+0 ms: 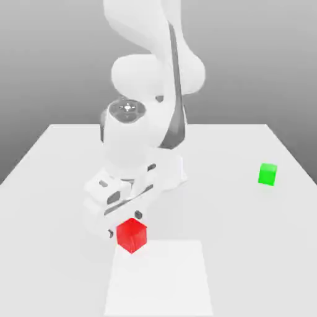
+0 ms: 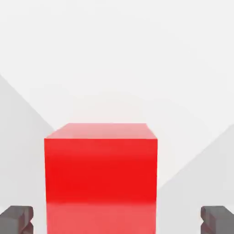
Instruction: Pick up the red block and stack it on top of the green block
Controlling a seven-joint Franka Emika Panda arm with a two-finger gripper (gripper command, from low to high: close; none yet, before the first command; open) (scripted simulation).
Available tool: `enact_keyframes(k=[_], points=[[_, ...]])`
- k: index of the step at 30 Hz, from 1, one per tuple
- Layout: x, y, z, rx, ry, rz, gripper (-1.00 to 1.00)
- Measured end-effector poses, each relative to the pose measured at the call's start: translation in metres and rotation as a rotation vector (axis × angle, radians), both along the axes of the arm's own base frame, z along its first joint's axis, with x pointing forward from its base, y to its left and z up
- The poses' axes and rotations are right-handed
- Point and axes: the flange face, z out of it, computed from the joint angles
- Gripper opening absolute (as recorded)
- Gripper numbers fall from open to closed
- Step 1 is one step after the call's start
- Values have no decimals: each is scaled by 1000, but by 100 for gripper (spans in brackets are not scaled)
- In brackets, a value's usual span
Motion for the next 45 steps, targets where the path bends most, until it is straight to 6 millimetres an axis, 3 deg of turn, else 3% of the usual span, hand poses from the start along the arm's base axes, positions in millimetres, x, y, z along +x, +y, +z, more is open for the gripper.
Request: enact_keyframes(k=[11, 12, 27, 45], points=[[-2, 6, -18, 62, -65, -2, 0], [-2, 7, -18, 68, -73, -3, -100], [-1, 2, -10, 17, -13, 1, -100], [-1, 4, 42, 43, -51, -6, -100]])
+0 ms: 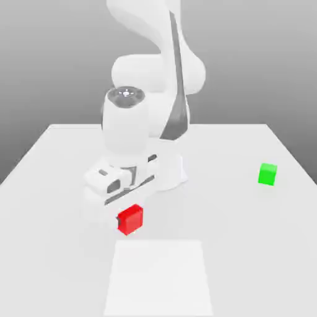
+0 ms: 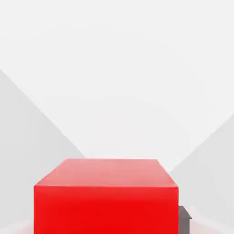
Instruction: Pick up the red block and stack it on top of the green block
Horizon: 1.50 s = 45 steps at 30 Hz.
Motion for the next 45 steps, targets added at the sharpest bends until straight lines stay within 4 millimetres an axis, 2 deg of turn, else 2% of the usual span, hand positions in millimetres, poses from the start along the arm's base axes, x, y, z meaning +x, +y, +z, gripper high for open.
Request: enact_keyframes(k=[2, 4, 8, 12, 15, 18, 21, 24, 28, 30, 34, 45], points=[[-1, 2, 7, 20, -18, 1, -100], [5, 28, 13, 29, -29, 36, -100], [12, 109, 25, 35, -41, 144, -100], [-5, 195, 36, 43, -47, 260, -100], [-34, 257, 42, 48, -48, 348, -100], [-76, 312, 47, 52, -46, 437, -100], [-129, 357, 50, 54, -40, 526, -100], [-192, 391, 51, 53, -32, 617, -100], [-284, 414, 48, 44, -19, 738, -100], [-303, 416, 44, 43, -20, 762, -100], [-308, 418, 33, 44, -26, 771, -100], [-307, 419, -4, 42, -27, 768, -100]])
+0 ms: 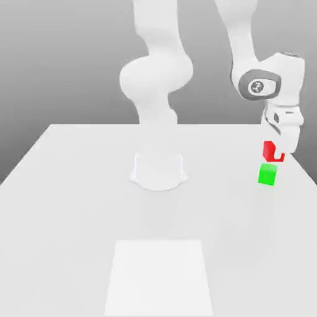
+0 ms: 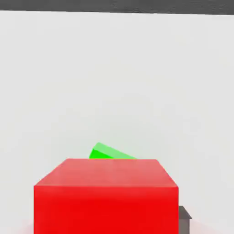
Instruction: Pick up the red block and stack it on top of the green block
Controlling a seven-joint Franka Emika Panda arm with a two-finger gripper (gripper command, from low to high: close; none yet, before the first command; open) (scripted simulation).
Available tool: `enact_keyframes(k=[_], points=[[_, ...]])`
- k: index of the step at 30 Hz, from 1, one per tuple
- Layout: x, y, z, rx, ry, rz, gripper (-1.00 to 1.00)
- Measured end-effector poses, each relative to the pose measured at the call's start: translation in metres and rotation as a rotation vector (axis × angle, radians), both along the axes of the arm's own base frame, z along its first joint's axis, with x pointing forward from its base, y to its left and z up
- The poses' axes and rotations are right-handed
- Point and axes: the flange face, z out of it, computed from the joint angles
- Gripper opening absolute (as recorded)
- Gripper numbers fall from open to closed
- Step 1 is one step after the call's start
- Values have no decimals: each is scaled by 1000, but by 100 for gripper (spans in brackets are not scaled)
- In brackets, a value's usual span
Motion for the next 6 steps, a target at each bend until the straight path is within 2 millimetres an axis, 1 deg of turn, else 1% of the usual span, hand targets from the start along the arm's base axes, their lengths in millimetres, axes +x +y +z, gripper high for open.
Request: enact_keyframes(k=[3, 4, 6], points=[[-1, -2, -11, -3, 5, -1, -100], [-1, -2, -15, -4, 7, -1, 100], [-1, -2, -15, -4, 7, -1, 100]])
